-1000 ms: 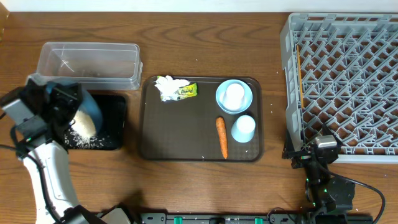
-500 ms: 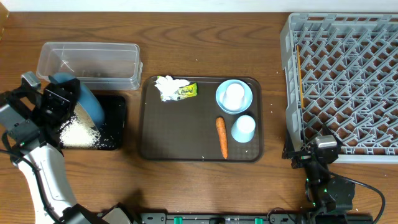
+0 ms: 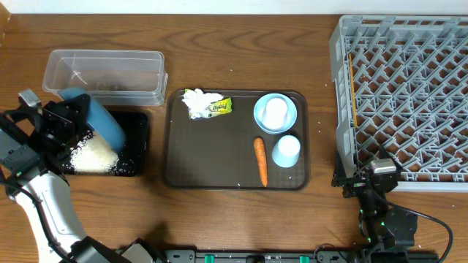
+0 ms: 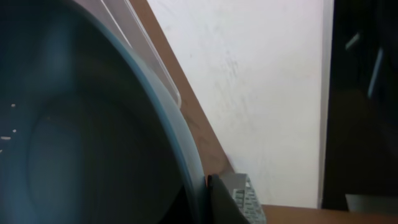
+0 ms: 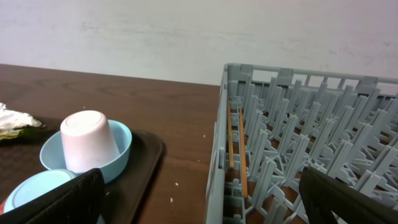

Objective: Sort waste into correct bins and load items into the dishwasher rack
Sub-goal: 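Tilt the blue plate to pour rice onto the black tray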

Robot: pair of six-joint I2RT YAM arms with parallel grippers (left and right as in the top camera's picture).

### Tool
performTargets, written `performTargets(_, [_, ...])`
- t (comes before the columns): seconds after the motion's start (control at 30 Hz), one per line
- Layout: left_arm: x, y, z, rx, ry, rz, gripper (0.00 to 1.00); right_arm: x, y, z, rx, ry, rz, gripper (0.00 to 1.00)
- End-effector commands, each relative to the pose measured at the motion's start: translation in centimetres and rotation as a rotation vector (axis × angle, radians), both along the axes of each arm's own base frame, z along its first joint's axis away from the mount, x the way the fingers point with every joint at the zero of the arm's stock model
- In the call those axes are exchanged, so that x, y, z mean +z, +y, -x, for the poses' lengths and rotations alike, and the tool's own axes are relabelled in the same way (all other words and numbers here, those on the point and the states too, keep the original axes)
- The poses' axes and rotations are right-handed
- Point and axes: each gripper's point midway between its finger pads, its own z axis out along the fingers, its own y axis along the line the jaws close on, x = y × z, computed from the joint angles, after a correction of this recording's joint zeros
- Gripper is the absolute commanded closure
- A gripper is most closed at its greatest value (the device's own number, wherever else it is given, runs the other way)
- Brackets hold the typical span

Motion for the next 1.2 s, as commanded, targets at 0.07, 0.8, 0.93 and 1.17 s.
performTargets(0.07, [-0.2,1.4,0.0,0.03,0.008,-0.074,0.94,-0.1,-0.4,0.0,-0.02,0.002,-0.002,0.01])
performTargets(0.8, [3.6,0.7,-0.4,-0.112,-0.17,0.039,0.94,-0.1,-0.4,0.0,-0.02,0.002,-0.002,0.01])
performTargets(0.93, [4.6,0.1,-0.2,-0.144,-0.198,0.057,0.94,-0.1,-0.4,0.0,-0.02,0.002,-0.002,0.01])
performTargets(1.17, [2.7,0.8,0.1,-0.111,-0.128,0.115,0.94,-0.1,-0.4,0.0,-0.02,0.002,-0.002,0.01])
